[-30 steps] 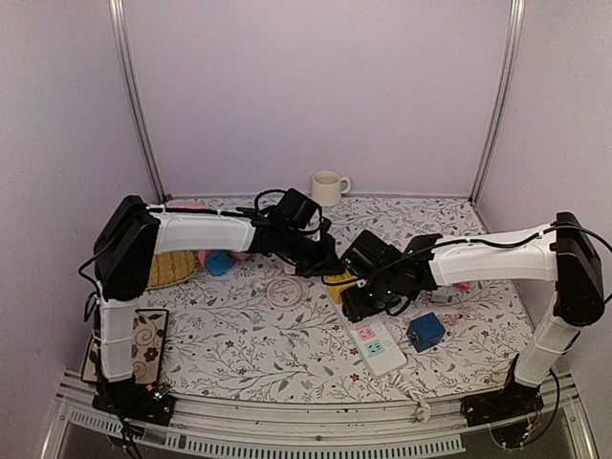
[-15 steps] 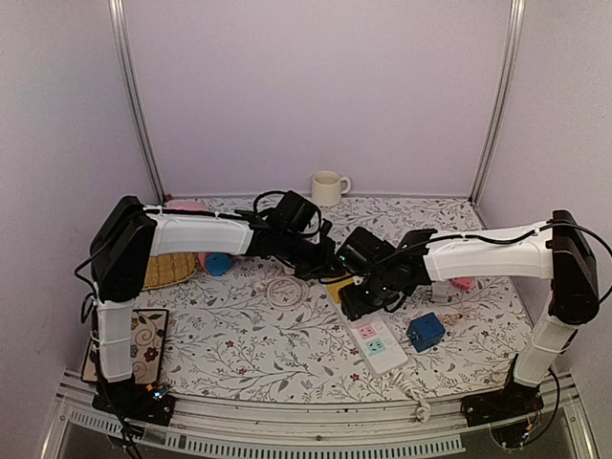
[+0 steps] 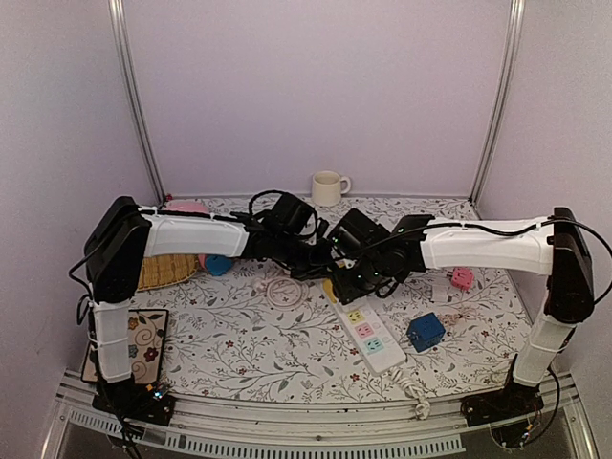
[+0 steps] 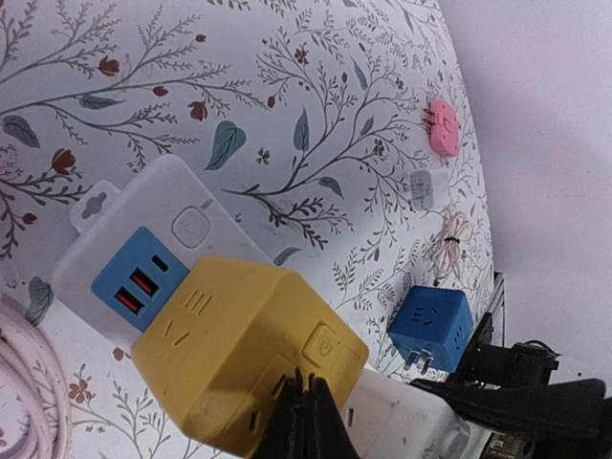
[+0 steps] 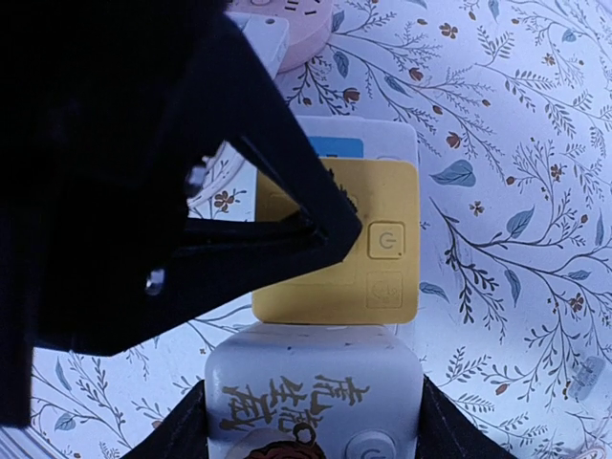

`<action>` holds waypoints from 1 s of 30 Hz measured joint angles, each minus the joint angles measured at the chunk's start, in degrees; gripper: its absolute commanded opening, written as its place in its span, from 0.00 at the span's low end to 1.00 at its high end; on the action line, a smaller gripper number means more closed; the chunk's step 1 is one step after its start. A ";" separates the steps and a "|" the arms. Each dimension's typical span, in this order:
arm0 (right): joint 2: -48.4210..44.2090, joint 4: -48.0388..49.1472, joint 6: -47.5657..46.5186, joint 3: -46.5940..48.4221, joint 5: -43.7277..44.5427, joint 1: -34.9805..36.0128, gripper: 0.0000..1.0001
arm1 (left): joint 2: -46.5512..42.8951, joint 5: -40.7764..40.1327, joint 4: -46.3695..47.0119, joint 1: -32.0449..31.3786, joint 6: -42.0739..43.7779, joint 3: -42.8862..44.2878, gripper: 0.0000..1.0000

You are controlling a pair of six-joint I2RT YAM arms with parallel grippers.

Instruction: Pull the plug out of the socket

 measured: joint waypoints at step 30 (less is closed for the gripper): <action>-13.90 12.96 3.72 -12.09 -21.81 -33.46 0.32 | -1.22 -2.97 -11.89 -0.07 3.80 7.15 0.01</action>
